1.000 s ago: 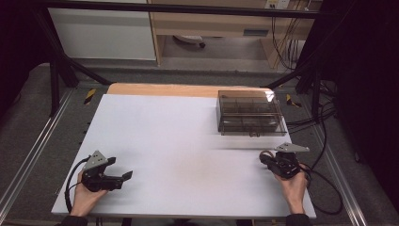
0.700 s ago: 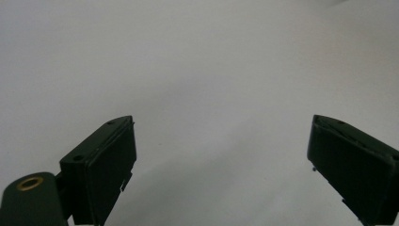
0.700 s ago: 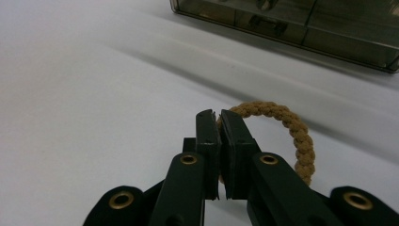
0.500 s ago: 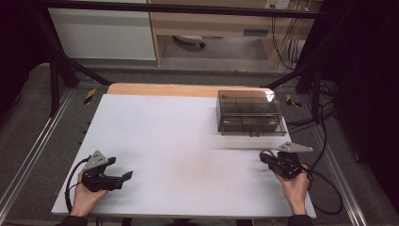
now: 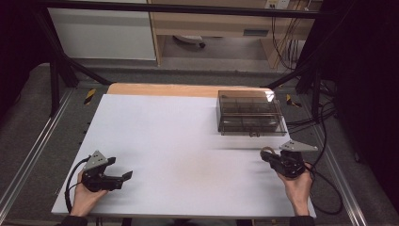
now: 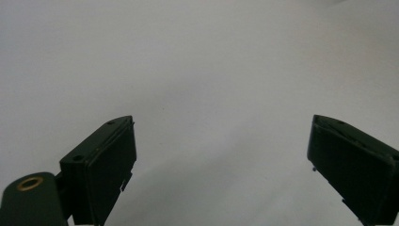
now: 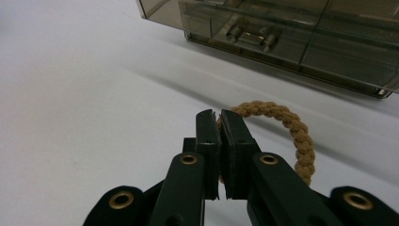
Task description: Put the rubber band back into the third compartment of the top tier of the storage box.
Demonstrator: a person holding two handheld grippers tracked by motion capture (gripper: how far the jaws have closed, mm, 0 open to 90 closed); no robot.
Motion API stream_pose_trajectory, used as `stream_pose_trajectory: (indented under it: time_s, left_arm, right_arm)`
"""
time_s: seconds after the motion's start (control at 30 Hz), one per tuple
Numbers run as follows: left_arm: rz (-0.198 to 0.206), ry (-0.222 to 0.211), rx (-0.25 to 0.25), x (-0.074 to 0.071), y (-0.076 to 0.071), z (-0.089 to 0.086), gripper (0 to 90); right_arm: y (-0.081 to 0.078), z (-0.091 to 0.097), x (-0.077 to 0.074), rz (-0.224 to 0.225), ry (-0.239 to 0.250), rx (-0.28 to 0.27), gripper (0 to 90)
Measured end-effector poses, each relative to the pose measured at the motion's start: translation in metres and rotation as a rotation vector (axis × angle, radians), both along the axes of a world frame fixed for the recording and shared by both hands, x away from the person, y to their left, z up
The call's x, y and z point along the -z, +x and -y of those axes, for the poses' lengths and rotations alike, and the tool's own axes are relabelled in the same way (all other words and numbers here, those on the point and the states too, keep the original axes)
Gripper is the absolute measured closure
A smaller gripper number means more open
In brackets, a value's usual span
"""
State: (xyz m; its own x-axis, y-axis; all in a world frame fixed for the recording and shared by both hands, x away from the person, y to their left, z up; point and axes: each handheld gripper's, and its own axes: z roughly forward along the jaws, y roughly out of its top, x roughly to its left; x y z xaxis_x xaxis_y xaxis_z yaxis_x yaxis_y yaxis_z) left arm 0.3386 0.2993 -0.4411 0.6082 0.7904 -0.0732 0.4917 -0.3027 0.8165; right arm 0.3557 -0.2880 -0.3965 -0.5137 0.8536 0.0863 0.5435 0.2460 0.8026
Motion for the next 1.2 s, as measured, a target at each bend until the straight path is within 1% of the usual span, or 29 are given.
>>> stream_pose_trajectory:
  time_s: [0.37, 0.5, 0.53, 0.57, 0.67, 0.77, 0.83, 1.03, 1.2]
  left_arm:
    - [-0.003, -0.002, -0.006, 0.000, 0.000, 0.000, 7.9]
    - [-0.002, -0.004, -0.007, 0.000, 0.000, -0.001, 7.9]
    - [-0.002, -0.004, -0.007, 0.000, 0.000, -0.001, 7.9]
    - [-0.002, -0.005, -0.007, 0.000, 0.001, -0.001, 7.9]
    - [-0.003, -0.005, -0.007, 0.000, 0.000, -0.001, 7.9]
    - [-0.002, -0.005, -0.007, 0.000, 0.000, -0.001, 7.9]
    - [-0.003, -0.005, -0.007, 0.000, 0.000, -0.001, 7.9]
    - [-0.004, -0.005, -0.008, 0.001, 0.001, -0.001, 7.9]
    - [-0.005, -0.001, -0.007, 0.001, 0.001, -0.001, 7.9]
  right_arm:
    - [0.000, -0.003, -0.015, 0.026, 0.005, -0.013, 87.0]
    - [0.000, -0.003, -0.024, 0.034, 0.003, -0.013, 87.0]
    - [0.001, -0.003, -0.029, 0.047, -0.001, -0.016, 87.0]
    - [0.001, -0.003, -0.029, 0.047, -0.001, -0.016, 87.0]
    - [0.002, -0.003, -0.039, 0.061, -0.001, -0.018, 87.0]
    - [0.003, -0.003, -0.042, 0.066, -0.003, -0.016, 87.0]
    - [0.004, -0.003, -0.045, 0.061, -0.003, -0.014, 87.0]
    - [0.011, 0.002, -0.053, 0.061, -0.011, 0.000, 87.0]
    - [0.016, 0.003, -0.057, 0.067, -0.016, 0.004, 87.0]
